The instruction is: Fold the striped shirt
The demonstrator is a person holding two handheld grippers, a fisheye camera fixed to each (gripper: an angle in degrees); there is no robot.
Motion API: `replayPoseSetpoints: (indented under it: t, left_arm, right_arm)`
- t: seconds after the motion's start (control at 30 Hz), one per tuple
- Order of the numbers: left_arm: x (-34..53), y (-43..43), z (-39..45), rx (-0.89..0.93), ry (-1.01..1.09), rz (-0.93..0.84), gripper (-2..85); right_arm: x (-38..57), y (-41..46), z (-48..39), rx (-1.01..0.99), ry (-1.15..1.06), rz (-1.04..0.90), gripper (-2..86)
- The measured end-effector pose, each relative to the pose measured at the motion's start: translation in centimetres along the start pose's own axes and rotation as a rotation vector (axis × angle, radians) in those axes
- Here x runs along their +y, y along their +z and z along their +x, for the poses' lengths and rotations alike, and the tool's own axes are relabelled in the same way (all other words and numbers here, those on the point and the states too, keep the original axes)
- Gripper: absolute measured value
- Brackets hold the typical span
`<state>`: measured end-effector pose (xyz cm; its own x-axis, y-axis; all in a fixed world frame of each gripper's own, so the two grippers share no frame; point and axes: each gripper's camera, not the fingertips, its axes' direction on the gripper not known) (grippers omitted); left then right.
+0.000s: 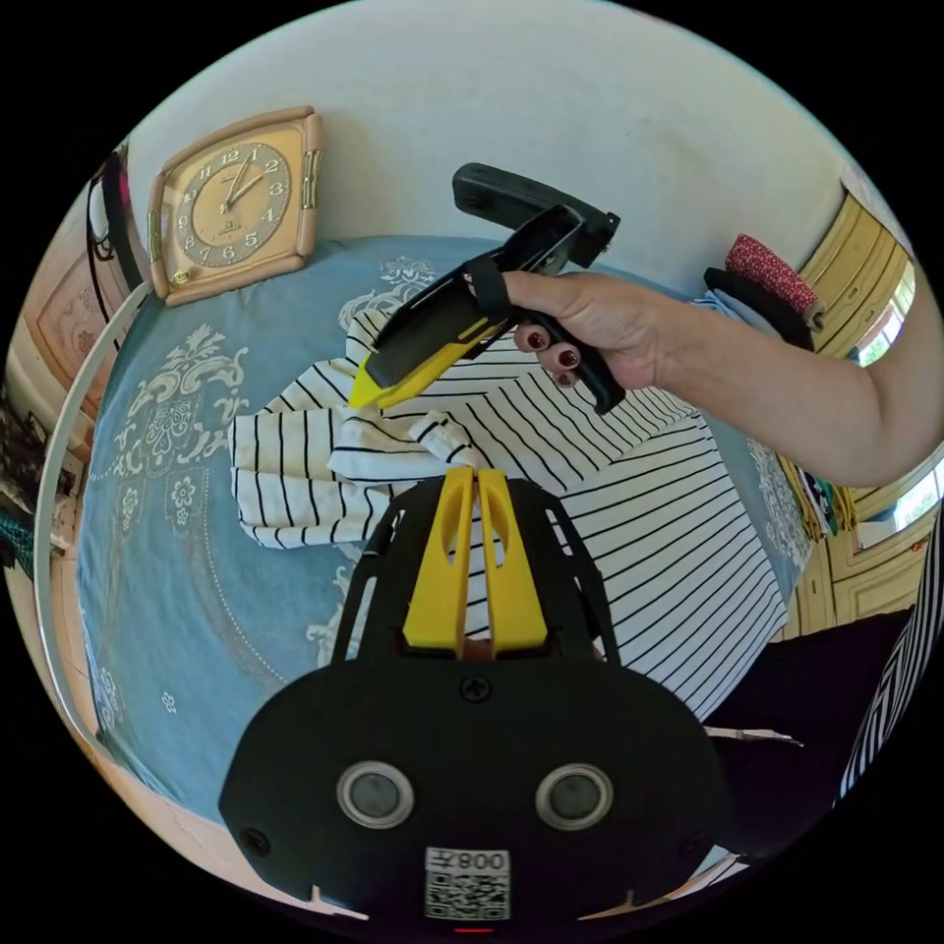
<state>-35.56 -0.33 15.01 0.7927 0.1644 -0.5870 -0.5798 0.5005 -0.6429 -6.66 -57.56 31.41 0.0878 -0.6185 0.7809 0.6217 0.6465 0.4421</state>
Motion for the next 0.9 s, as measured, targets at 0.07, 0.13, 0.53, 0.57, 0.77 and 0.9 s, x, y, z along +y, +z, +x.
replayPoseSetpoints:
  t: [0.07, 0.13, 0.53, 0.57, 0.77, 0.9]
  left_arm:
    - [-0.5, 0.1, 1.8, -0.005, 0.005, -0.008, 0.7]
    - [-0.8, 0.1, 3.0, -0.007, -0.003, -0.008, 0.7]
    - [-5.8, -3.9, 13.2, -0.106, 0.084, 0.144, 0.6]
    - [-6.7, -4.4, 14.4, -0.097, 0.091, 0.176, 0.6]
    - [-10.8, -4.4, 20.7, 0.000, 0.134, 0.259, 0.7]
    - [-13.1, -2.9, 23.7, 0.085, 0.150, 0.240, 0.7]
  right_arm:
    - [0.5, -0.2, -0.7, 0.038, -0.026, -0.028, 9.4]
    - [1.0, -0.3, -1.0, 0.044, -0.038, -0.062, 7.1]
    - [11.6, -16.9, -3.1, -0.170, -0.127, 0.292, 0.3]
    - [13.4, -19.2, -3.0, -0.169, -0.119, 0.341, 0.2]
    - [23.5, -27.4, -1.1, -0.207, -0.011, 0.561, 0.1]
    - [28.8, -30.4, 0.1, -0.218, 0.047, 0.637, 0.1]
